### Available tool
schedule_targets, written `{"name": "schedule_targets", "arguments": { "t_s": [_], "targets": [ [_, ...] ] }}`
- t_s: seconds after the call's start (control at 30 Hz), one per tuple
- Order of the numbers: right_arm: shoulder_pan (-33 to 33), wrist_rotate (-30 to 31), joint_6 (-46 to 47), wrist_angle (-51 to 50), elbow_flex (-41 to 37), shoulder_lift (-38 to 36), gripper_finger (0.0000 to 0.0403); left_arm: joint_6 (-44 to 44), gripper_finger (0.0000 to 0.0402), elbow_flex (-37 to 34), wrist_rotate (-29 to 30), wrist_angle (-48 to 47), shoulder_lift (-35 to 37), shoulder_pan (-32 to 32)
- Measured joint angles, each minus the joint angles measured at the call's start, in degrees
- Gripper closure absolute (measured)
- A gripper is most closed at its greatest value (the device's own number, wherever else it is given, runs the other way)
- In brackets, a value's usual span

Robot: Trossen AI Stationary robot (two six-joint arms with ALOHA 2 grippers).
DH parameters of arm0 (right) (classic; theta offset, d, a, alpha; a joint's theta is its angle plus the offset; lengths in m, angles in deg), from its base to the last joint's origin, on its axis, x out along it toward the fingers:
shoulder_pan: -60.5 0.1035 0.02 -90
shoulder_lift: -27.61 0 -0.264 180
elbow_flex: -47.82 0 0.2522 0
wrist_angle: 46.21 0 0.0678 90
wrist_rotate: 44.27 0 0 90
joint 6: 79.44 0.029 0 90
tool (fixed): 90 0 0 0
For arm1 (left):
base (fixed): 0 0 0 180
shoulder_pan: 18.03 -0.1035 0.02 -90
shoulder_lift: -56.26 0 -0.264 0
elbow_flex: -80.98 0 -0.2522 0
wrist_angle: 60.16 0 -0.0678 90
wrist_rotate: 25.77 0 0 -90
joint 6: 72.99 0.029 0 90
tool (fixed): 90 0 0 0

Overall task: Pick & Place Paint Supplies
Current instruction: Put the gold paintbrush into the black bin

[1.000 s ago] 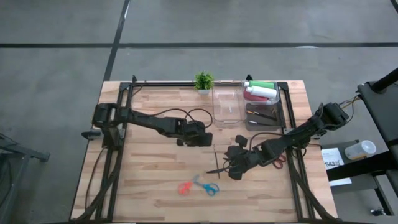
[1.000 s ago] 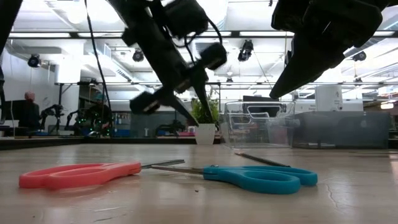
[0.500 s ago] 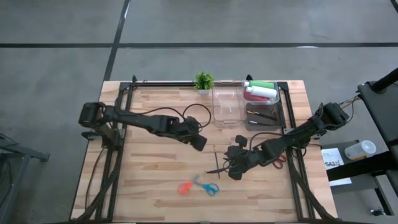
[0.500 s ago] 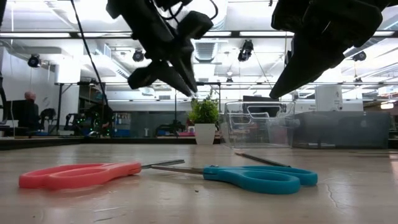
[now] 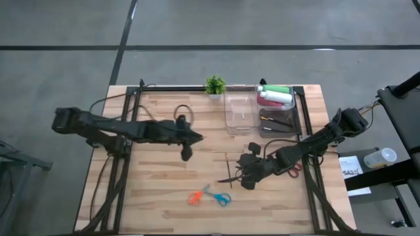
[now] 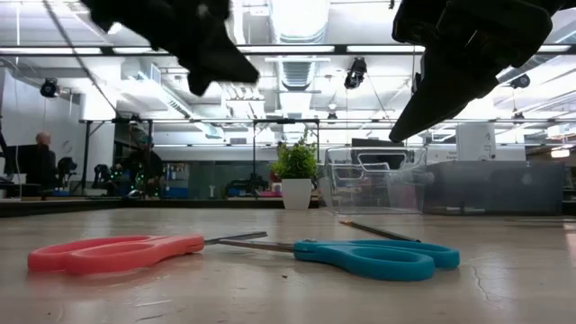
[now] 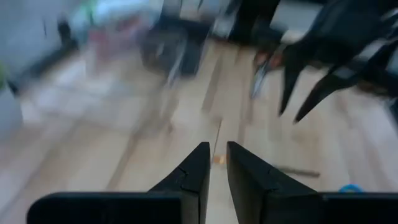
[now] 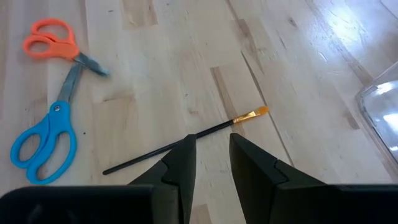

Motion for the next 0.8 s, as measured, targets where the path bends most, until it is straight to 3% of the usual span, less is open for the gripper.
{"name": "schedule_targets", "arguments": {
  "t_s": [0.13, 0.3, 0.43, 0.8],
  "targets": [
    [0.0, 1.23, 0.01, 1.59, 0.02, 0.0, 0.031, 3.2, 0.034, -7.69, -0.03, 7.16, 8.61, 0.08],
    [0.0, 1.75, 0.0, 1.32, 0.02, 0.0, 0.031, 8.13, 0.034, -13.63, -4.03, 8.04, 19.59, 0.24],
    [0.0, 1.75, 0.0, 1.14, 0.02, 0.0, 0.031, 7.65, 0.034, -17.5, -3.88, 7.72, 26.73, 0.15],
    [0.0, 1.74, 0.0, 1.25, 0.02, 0.0, 0.031, 7.68, 0.034, -23.88, -3.92, 7.34, 37.63, 0.15]
  ]
}}
